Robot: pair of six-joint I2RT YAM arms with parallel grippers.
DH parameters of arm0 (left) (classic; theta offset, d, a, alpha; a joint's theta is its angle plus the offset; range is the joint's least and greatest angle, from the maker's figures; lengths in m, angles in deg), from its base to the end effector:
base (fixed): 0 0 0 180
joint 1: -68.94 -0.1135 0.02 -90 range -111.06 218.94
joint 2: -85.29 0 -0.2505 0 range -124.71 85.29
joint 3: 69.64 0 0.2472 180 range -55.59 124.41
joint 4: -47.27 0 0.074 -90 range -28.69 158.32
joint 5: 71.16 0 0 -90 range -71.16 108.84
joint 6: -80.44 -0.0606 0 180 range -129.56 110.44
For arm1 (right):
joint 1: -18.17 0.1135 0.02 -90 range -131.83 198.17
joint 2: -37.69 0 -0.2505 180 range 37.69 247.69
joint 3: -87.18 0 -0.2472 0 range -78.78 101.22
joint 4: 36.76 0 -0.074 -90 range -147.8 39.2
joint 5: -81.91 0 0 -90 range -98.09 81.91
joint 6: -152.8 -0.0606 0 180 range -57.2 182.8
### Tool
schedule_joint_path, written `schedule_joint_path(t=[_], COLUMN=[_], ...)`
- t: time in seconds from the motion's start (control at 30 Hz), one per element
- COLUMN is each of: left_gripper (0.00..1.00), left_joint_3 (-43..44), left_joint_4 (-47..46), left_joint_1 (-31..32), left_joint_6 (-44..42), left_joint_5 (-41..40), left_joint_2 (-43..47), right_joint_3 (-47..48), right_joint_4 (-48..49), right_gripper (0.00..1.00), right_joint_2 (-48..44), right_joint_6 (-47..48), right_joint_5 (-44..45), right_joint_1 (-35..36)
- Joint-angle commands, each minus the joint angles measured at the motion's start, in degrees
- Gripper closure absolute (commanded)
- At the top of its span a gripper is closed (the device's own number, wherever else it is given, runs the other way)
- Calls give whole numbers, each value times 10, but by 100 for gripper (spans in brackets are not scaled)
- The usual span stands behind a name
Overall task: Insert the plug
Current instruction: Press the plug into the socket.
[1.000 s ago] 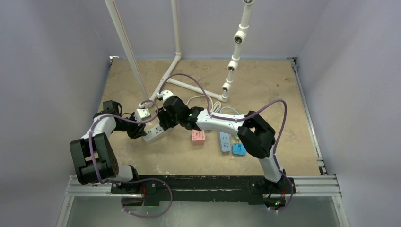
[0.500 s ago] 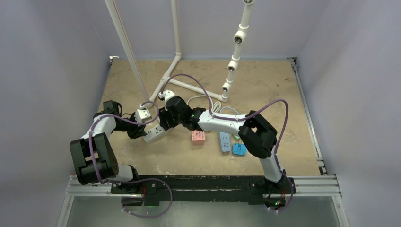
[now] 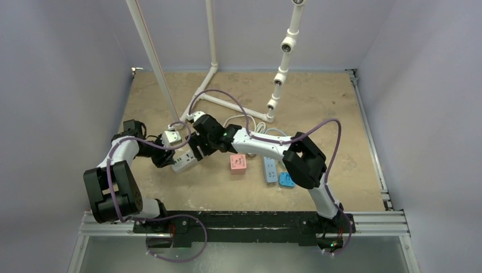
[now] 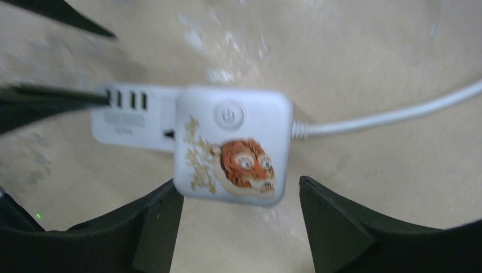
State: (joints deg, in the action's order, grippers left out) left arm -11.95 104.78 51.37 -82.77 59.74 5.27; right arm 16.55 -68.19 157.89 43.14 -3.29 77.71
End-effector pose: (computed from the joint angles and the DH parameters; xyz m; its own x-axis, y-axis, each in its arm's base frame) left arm 0.2278 0.0305 0.1484 -0.3841 0.6374 -0.6680 0.8643 0.5027 -0.0173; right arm 0.2519 0.4183 0.1932 -0.5995 -0.3580 -0.7159 -0.6646 0.7210 0.1960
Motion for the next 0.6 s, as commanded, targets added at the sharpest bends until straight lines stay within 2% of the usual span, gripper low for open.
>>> schedule_joint_path(t=[0.0,0.17,0.27,0.37,0.57], left_gripper=[52,49,46,44,41], left_joint_3=[37,70,90,109,151], left_joint_4=[29,62,75,81,108], left_joint_1=[-1,-1,-2,-2,-2], left_joint_6=[-18,-9,0,17,40], left_joint_5=[-8,3,10,17,42], left_joint_2=[24,35,37,44,41], right_joint_3=[55,123,127,49,-177], right_joint_4=[-167,-191,-218,-219,-226], right_gripper=[21,2,1,1,1], right_joint_2=[11,-31,-66,-130,-277], right_joint_6=[0,-5,-21,-47,-93], right_joint_5=[9,29,41,60,100], right_joint_1=[-1,-4,-11,-39,-144])
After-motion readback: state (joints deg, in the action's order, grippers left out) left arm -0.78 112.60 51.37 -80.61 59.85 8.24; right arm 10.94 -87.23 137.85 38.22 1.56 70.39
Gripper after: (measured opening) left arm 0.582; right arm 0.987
